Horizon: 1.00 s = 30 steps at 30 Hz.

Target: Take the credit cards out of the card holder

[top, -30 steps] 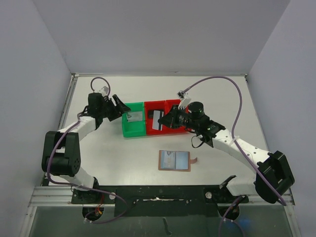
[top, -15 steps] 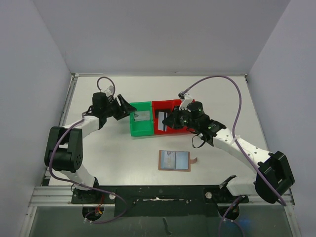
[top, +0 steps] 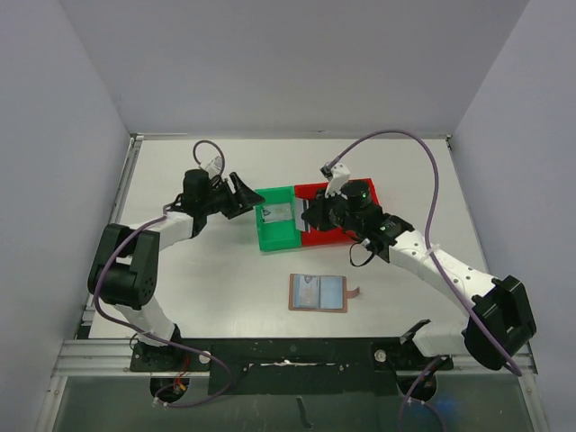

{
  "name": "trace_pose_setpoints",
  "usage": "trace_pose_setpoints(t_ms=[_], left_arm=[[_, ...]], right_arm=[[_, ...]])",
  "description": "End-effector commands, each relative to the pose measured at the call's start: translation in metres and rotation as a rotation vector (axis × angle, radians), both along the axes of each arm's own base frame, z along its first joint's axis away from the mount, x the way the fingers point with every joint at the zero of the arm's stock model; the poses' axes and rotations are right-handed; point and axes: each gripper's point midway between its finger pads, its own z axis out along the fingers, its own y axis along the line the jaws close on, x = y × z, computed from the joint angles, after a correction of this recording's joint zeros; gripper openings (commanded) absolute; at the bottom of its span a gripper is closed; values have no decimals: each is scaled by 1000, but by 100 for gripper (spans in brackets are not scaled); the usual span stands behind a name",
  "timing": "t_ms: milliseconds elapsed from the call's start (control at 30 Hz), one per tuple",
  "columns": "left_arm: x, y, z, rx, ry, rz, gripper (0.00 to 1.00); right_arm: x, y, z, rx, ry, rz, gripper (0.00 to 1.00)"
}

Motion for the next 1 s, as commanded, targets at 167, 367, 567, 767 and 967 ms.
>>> trace_pose_setpoints(t_ms=[167, 367, 567, 767, 967], left_arm=[[12, 53, 41, 90, -91, 158, 73], [-23, 122, 75, 298, -95, 293, 74], [-58, 177, 98, 502, -167, 497, 75], [-80, 205, 105, 535, -257, 691, 75], [-89, 209, 106, 616, -296, 657, 76]], right_arm=[[43, 19, 40, -203, -469, 119, 0], [57, 46, 33, -415, -689, 250, 0], [83, 57, -2, -615, -697, 325, 0], [99, 73, -21, -670, -712, 373, 0], [114, 83, -53, -733, -651, 408, 0]])
